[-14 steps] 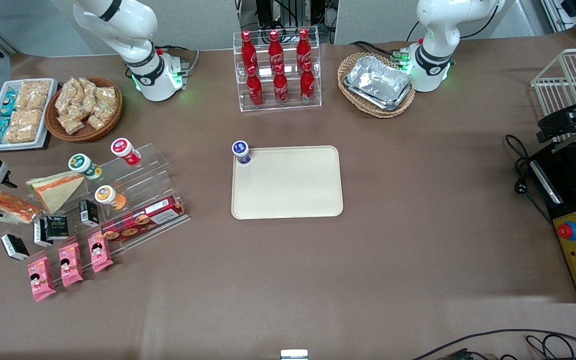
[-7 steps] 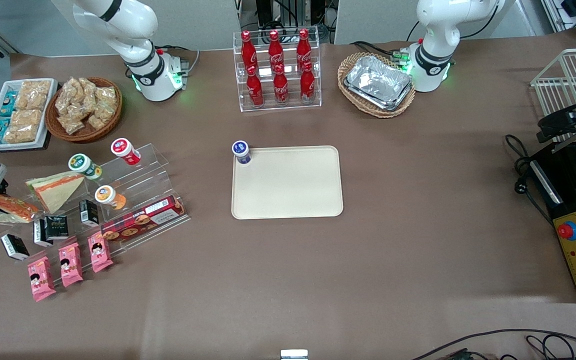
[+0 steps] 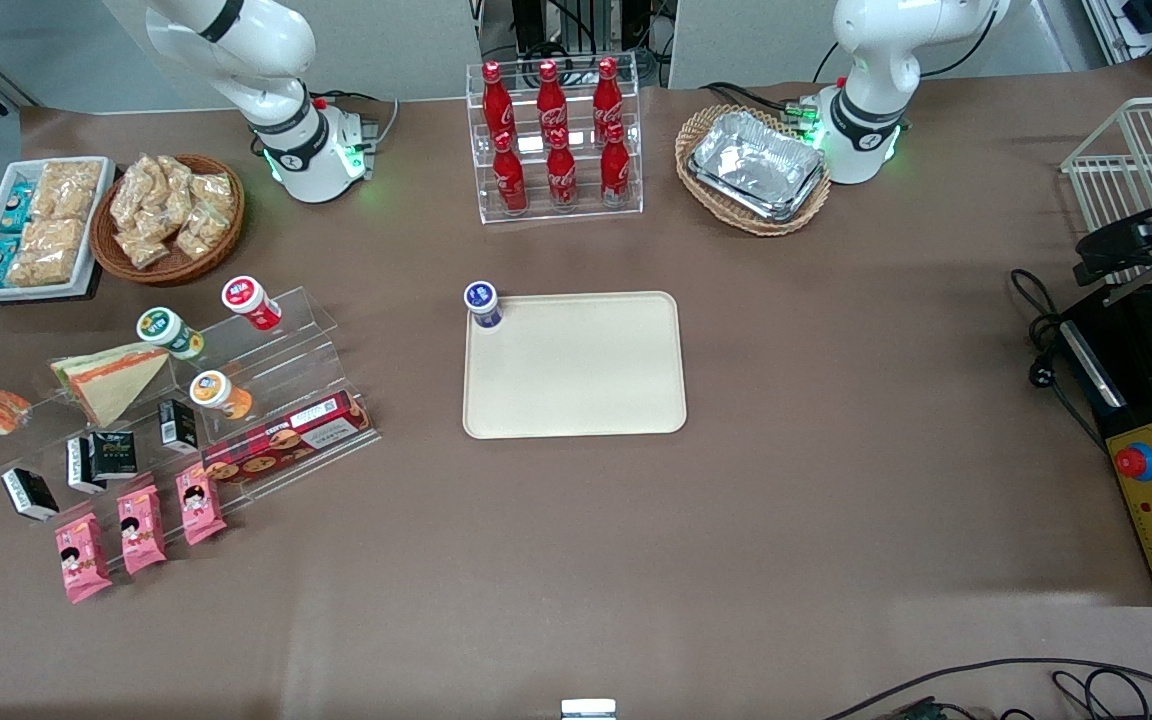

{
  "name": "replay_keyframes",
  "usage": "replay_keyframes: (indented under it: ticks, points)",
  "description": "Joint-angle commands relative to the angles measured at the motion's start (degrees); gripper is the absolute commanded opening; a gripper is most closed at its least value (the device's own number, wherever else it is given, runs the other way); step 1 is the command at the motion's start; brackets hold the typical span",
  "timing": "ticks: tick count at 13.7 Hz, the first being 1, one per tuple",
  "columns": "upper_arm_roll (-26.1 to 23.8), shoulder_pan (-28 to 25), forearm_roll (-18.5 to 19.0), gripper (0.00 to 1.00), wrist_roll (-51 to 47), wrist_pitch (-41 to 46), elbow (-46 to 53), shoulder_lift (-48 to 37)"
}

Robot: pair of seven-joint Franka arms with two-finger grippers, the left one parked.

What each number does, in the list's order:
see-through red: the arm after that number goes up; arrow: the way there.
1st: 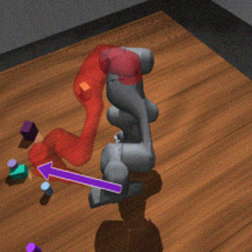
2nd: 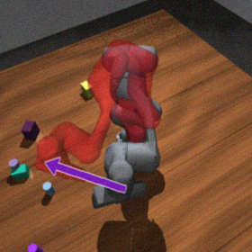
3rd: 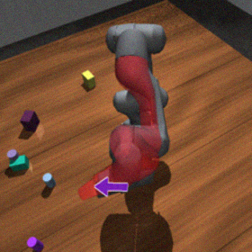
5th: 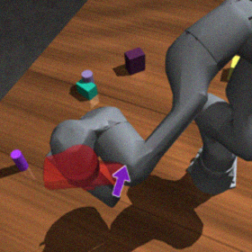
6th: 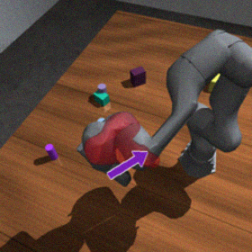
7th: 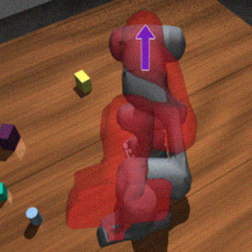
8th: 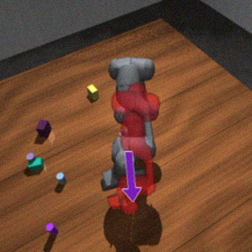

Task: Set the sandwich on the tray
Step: 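Lift the sandwich with the right gripper and carry it toward the tray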

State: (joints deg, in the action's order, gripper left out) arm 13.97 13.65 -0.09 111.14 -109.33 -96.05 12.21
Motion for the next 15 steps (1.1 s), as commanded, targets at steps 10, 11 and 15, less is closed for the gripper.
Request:
replay_keyframes:
  ticks: [10,11,15]
  points:
    - [-0.3,-21.8,-1.9,0.18,-32.0,25.0,9.0,-4.3]
    - [-0.3,-24.5,-1.9,0.18,-35.1,26.3,9.7,-4.2]
    - [-0.3,-32.3,-7.7,0.19,-50.0,29.3,9.9,-4.1]
